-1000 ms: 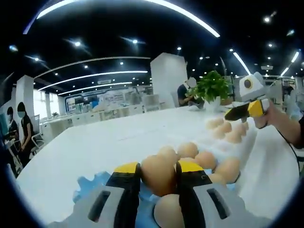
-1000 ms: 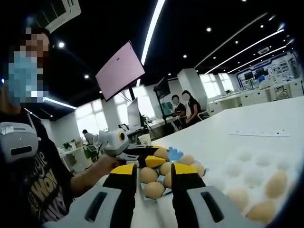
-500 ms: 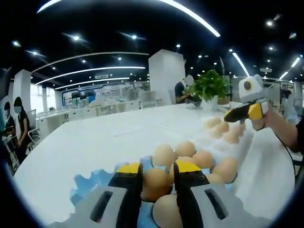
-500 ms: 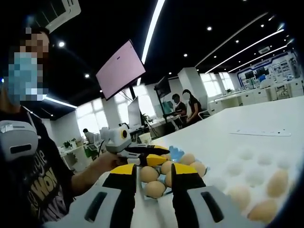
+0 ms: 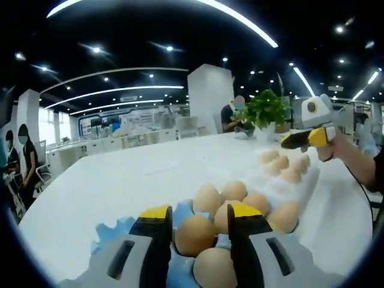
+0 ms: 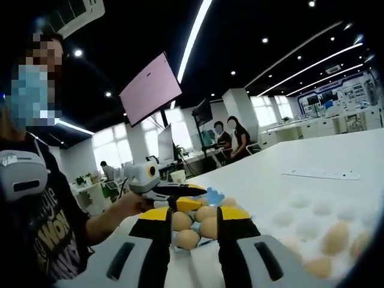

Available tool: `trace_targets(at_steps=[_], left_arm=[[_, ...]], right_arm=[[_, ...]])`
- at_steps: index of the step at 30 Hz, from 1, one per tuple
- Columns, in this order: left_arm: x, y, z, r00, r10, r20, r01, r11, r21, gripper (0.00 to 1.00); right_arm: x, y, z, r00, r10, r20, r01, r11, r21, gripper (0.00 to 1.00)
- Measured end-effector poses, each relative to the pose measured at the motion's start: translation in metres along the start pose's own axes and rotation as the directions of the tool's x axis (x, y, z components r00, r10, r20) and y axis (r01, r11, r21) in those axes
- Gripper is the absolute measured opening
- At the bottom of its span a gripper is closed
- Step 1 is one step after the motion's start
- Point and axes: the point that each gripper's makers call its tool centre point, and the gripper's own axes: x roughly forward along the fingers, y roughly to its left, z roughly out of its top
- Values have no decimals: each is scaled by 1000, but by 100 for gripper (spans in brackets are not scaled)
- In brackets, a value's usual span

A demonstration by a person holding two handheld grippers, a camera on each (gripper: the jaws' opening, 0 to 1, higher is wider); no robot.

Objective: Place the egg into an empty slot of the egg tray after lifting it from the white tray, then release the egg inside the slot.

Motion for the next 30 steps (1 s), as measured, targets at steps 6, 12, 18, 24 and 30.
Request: trace_targets(at_steps=[6,12,18,24,30], left_arm=[[-1,-4,6,1000,-7,16,7,1000,14,38],[-1,-11,8,1000,-17,20,16,1000,24,38],[-1,-15,10,1000,-22,22,21,999,31,39],[-1,-22,12,999,-36,27,35,999,37,39],[-1,-25,13,999,-42,28,41,998,39,39]], right_arm=[[-18,-8,5,999,-52,-12,51,997,-52,32],[-33,-15,5,995,-93,-20,91,993,-74,32],[-45,-20,3,992,-123,-41,119,988,-99,32],[-59,-27,-5,982,-164,-94,149,977,-150,33],[-72,-33,-16,970,-202,-135,176,967,-183,33]])
